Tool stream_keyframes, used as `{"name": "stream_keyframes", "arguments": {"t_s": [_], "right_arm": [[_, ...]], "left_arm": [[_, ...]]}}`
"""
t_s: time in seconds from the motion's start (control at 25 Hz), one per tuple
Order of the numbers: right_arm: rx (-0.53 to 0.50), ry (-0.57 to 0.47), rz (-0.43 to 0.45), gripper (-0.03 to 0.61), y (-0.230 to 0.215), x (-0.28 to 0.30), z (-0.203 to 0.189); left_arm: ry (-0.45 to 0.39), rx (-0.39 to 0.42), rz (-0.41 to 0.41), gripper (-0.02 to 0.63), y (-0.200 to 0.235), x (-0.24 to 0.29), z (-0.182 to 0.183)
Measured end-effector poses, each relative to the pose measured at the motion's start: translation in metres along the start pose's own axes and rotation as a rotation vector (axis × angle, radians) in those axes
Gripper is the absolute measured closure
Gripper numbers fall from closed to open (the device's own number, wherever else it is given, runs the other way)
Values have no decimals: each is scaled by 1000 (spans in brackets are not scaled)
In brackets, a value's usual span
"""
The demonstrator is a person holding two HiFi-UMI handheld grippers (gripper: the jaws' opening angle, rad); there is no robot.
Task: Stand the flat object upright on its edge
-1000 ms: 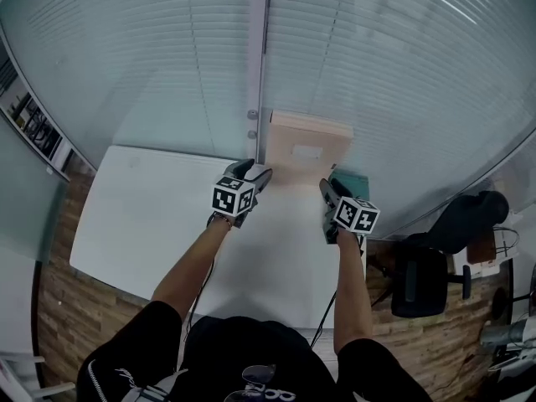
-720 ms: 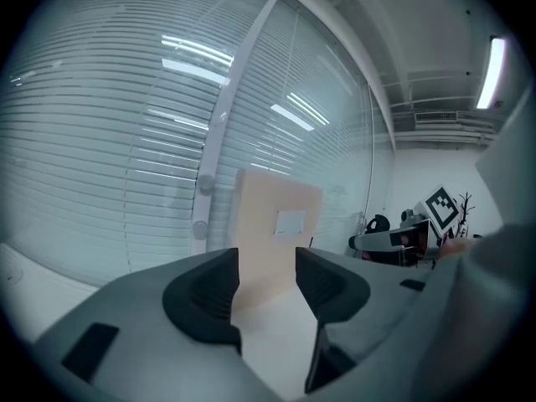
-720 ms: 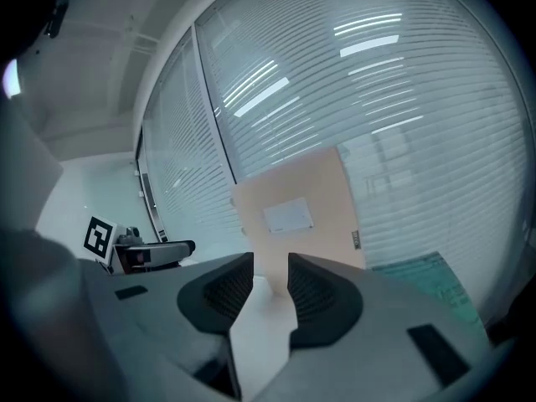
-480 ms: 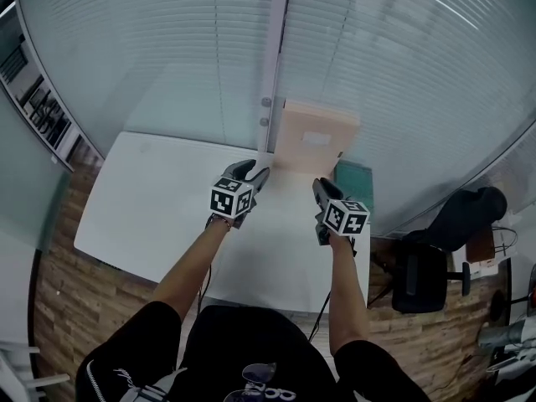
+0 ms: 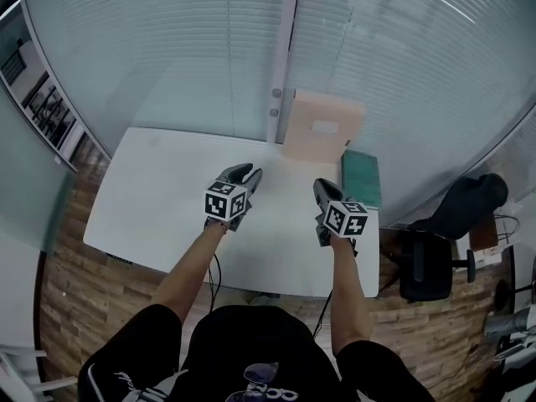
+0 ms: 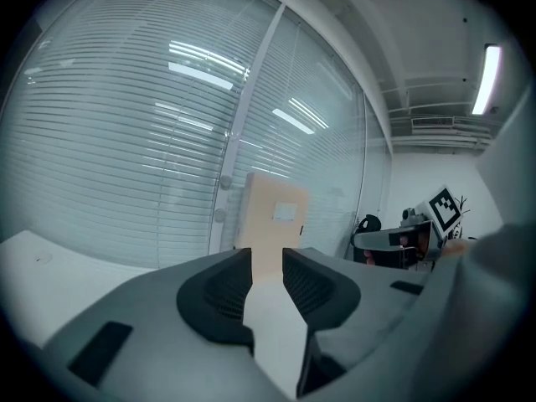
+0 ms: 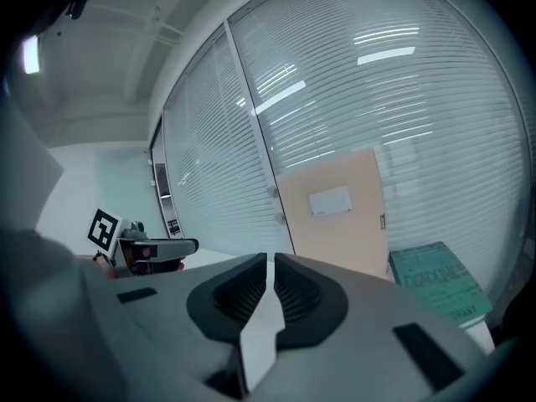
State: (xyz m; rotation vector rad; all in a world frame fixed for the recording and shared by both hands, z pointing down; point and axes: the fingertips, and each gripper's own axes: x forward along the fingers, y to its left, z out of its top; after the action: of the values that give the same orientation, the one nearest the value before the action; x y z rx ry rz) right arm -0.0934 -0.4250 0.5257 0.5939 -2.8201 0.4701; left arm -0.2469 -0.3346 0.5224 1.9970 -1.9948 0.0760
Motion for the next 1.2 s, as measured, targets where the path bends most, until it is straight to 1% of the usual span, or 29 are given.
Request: {"name": "stream_keyframes", "arguments": {"t_s": [0.24,0.44,0.76,1.2], "right_arm": [[0,1,-20,538,39,-28,-15],[-13,-11,-35,541,70,-57,-30],[-105,17,-42,546,113,-94,-64],[-99,23,-53,551,131,-124,-92]], "left_arm": [[-6,-15,-14,517,-5,-49,-11],[-3,-10,-20,541,-13,-88,-27],[-3,4,-27,556,-31,-139,-52],[7,-1,-37,575,-49,-170,-78]]}}
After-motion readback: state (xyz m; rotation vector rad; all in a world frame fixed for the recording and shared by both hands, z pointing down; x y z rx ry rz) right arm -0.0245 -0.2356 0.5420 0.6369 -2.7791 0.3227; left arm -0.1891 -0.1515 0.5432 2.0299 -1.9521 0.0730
